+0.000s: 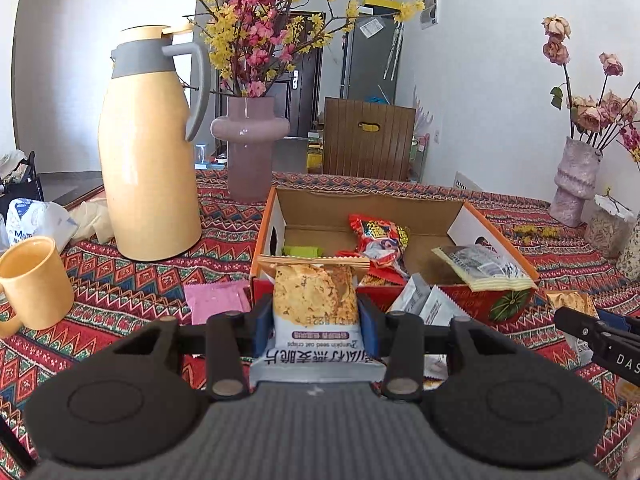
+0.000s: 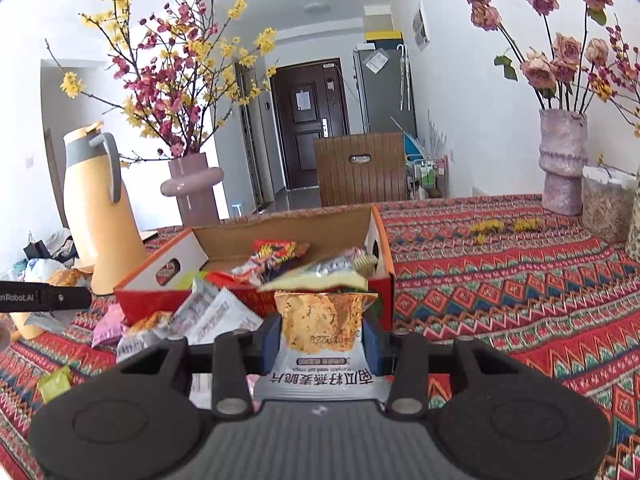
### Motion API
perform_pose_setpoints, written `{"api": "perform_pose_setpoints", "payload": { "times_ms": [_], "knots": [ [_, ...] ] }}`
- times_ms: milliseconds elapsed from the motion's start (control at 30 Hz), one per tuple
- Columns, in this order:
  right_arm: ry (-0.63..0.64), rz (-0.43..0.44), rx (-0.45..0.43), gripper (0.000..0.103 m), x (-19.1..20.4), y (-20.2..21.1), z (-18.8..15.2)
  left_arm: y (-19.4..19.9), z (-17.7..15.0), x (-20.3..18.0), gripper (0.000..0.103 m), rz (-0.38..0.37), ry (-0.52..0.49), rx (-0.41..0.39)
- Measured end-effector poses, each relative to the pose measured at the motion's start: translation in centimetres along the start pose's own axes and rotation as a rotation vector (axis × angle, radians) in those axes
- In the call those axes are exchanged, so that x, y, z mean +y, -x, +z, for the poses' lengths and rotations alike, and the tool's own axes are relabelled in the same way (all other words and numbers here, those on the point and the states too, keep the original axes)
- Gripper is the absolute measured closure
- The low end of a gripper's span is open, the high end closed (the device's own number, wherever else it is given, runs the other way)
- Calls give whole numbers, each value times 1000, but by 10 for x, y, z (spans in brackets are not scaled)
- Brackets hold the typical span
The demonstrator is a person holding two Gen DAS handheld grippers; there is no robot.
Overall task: Organize snacks
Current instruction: 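Carry both oat-crisp packets over the box and open both tools to drop them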
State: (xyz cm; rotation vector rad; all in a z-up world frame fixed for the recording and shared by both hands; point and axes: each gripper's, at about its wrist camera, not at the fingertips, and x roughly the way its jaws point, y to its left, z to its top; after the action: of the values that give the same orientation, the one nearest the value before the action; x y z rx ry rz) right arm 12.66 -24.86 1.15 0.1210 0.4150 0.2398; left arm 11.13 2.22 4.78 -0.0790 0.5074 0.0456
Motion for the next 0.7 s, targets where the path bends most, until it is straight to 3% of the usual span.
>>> {"api": "perform_pose_setpoints", "payload": {
  "times_ms": [700],
  "knots": [
    [57,17,-32,62,17,-91,80,-64,72,-21,59,64,16,-76]
  ]
}}
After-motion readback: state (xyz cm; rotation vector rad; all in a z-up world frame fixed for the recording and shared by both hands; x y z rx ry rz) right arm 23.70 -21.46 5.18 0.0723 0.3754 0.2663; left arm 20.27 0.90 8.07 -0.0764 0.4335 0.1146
